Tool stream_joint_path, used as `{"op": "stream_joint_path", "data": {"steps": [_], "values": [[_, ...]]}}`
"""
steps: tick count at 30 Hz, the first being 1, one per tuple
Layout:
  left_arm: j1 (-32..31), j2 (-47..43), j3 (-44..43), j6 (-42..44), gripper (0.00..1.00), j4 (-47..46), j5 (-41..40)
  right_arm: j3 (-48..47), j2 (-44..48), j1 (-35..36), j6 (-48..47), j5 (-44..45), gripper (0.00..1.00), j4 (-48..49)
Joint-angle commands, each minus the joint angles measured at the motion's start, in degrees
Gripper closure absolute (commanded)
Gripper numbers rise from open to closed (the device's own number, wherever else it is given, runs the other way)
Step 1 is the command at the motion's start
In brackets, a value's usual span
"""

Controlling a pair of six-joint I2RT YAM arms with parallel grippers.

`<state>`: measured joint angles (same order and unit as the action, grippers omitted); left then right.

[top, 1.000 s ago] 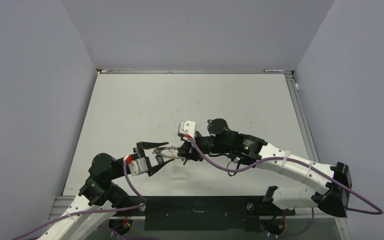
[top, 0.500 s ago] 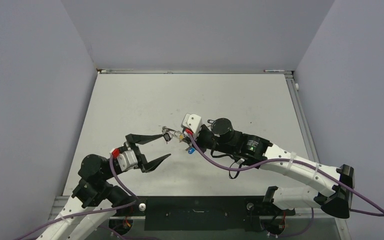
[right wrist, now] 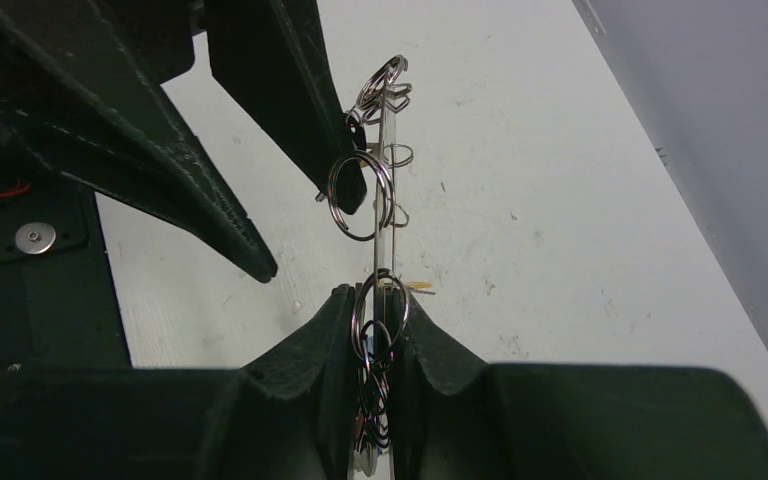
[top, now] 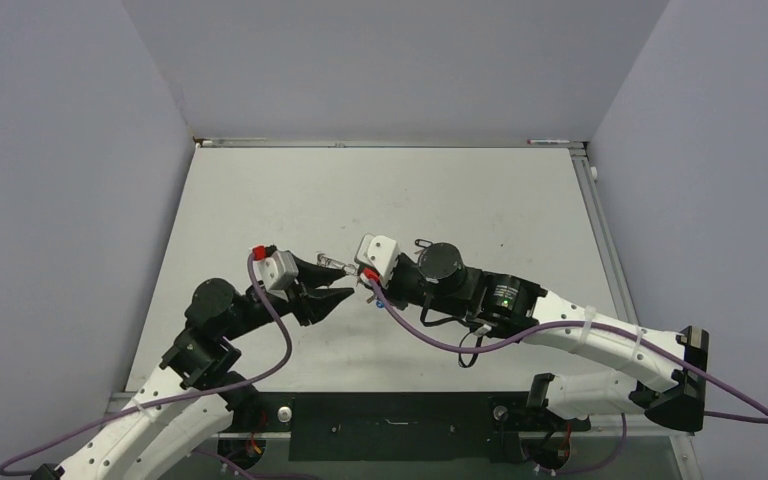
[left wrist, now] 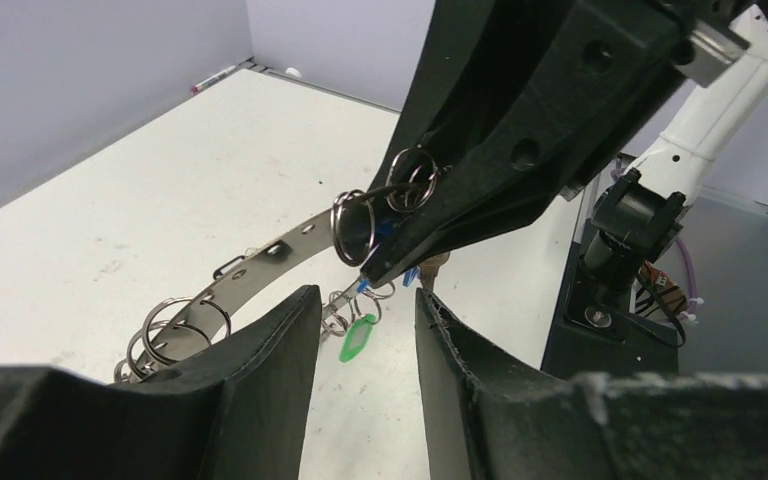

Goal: Put the keys on the keyring

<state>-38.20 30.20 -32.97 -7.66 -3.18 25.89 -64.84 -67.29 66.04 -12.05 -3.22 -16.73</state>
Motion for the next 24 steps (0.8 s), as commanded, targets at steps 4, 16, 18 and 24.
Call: {"op": "stream_joint_path", "data": {"steps": [4,16,18,24], "values": [[-0.23,-0.06,-2.11,-4.20,0.68,-4.33,-0.68,-3.18,-0.10,1.80,-1.23,3.05,0.95,2.13],[-0.19,-1.28,-2.04,-2.88,0.77,-2.44,-2.15,-3.79,-0.92,2.61,-1.48,5.07,0.95,2.38],[-0.25,-1.12,-1.70,-2.64,0.79,-3.08,-2.44,-3.95,-1.04,2.98,-1.61,5.11,0.95,2.38],[-0.24,-1.45,-0.40,-2.80,0.82,-5.19,-4.01,-3.98,-1.76,3.67,-1.57,5.66,0.95,2.23]]}}
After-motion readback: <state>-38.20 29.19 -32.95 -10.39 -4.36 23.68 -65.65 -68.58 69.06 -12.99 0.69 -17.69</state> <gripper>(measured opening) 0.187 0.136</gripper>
